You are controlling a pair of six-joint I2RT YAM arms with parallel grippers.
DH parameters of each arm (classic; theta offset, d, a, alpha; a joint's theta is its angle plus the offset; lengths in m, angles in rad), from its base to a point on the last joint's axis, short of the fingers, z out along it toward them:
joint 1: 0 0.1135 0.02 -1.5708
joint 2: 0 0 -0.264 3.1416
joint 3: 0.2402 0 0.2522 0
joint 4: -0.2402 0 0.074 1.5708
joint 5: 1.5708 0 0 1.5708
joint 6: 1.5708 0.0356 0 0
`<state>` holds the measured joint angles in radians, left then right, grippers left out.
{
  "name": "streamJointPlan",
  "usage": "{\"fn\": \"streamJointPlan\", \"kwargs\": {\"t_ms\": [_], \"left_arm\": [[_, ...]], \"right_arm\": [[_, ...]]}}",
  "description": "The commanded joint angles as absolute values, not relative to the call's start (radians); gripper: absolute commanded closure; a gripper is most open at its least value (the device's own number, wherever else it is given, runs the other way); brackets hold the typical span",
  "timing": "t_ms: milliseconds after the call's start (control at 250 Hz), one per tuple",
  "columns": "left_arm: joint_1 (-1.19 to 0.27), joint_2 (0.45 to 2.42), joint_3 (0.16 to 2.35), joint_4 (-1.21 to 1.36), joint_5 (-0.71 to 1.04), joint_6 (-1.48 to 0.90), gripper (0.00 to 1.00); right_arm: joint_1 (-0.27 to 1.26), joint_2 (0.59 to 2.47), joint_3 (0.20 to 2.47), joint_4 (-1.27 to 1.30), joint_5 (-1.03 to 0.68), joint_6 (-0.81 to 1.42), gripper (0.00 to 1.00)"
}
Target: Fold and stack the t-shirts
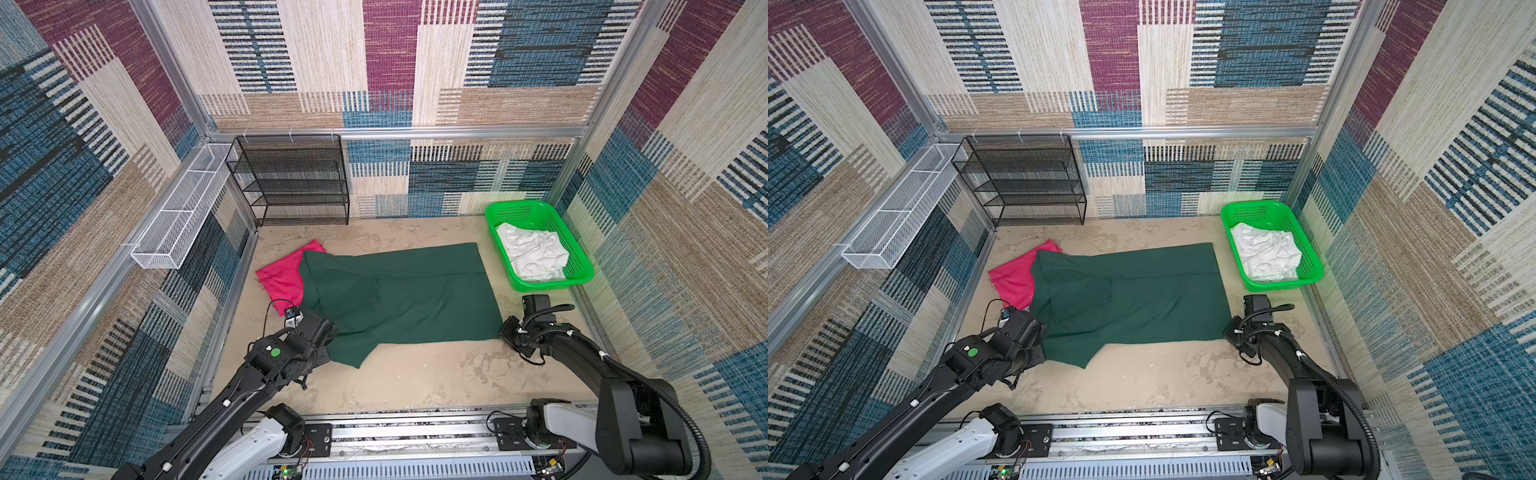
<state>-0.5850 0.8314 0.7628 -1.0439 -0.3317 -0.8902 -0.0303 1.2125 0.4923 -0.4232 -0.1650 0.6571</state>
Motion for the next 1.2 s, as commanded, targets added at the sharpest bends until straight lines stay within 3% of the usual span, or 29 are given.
{"fn": "streamJointPlan", "kwargs": {"t_ms": [0,84,580,840,1036,1196], "left_arm": [[-0.585,0.822,0.766,-1.046,-0.333,-0.874,1.00],[-0.584,0.813,0.761,-1.049,-0.334,-0.879,1.00],[-0.586,0.653,0.744,-1.056,-0.198,-0.867,1.00],[-0.585,0.534,0.819,-1.261,-0.295,-1.038,1.00],[-0.584,0.524,0.849,-1.319,-0.300,-1.024,1.00],[-0.584,0.574,0.772,-1.190,-0.230,-0.975,1.00]], "right_arm": [[-0.029,1.237,0.503,-0.418,-0.153,0.635,0.84],[-0.029,1.244,0.515,-0.415,-0.146,0.623,1.00],[-0.028,0.968,0.669,-0.652,-0.119,0.620,1.00],[-0.029,0.840,0.647,-0.721,-0.142,0.632,1.00],[-0.029,0.805,0.681,-0.761,-0.134,0.622,1.00],[-0.029,0.822,0.640,-0.695,-0.175,0.633,1.00]]}}
